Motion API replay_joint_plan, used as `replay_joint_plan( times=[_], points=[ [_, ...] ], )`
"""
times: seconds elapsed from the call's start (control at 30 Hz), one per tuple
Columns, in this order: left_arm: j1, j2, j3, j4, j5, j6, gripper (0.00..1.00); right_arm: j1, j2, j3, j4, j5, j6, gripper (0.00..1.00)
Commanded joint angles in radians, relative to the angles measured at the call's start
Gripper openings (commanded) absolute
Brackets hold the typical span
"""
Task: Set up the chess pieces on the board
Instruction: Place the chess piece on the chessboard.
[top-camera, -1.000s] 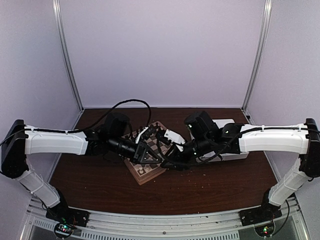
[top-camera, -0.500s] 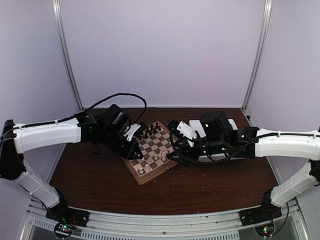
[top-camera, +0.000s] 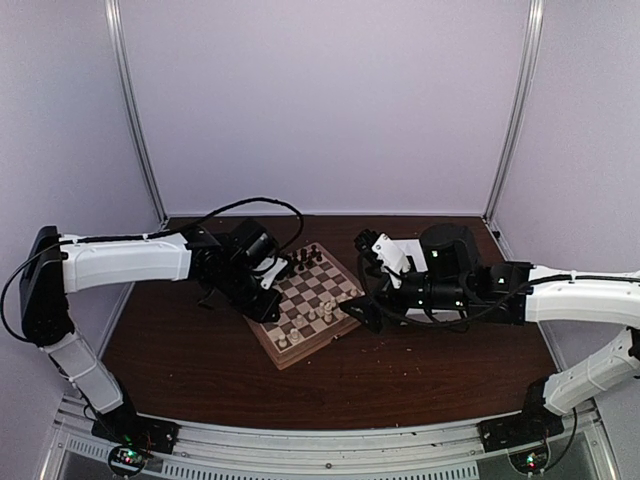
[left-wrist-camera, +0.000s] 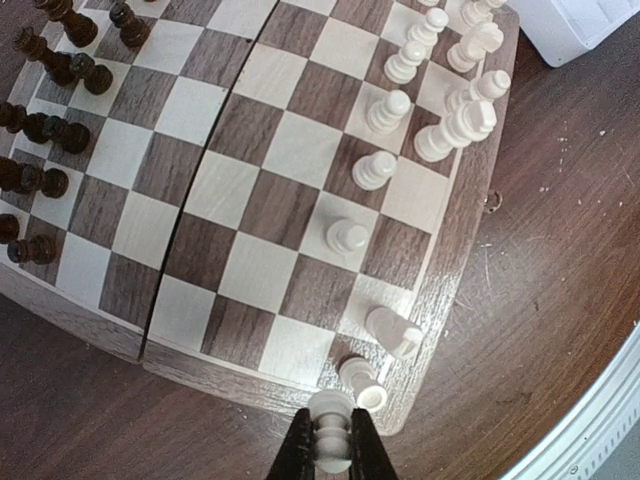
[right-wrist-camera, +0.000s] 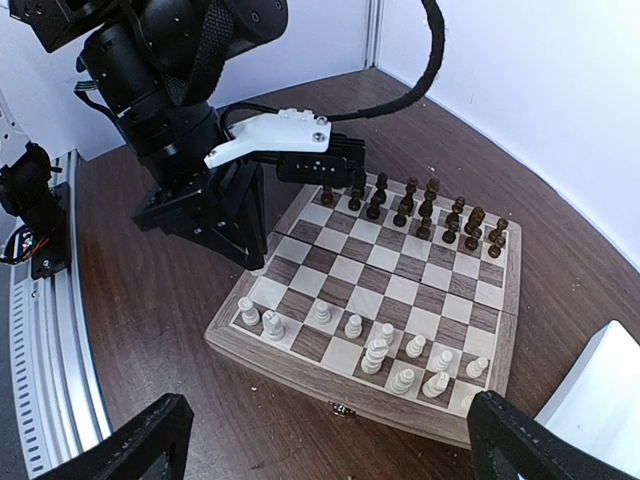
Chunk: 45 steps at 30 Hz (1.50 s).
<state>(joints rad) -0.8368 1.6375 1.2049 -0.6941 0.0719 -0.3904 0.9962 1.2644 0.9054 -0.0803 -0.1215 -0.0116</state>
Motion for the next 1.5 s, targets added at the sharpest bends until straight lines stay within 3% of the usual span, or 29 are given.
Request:
replay_joint_plan(
  times=[0.0, 0.57, 1.47],
  points=[
    [0.007, 0.037, 0.048, -0.004, -0.018, 0.036, 0.0, -0.005, -0.023, -0.014, 0.03, 0.034, 0.012, 1.0],
    [0.007, 0.174, 0.156, -0.045, 0.004, 0.083, 0.02, -0.007, -0.032, -0.034, 0.03, 0.042, 0.01, 1.0],
    [0.007, 0.259, 0.178, -0.032, -0.004, 0.083, 0.08, -0.008, -0.06, -0.056, 0.03, 0.049, 0.005, 1.0]
  ],
)
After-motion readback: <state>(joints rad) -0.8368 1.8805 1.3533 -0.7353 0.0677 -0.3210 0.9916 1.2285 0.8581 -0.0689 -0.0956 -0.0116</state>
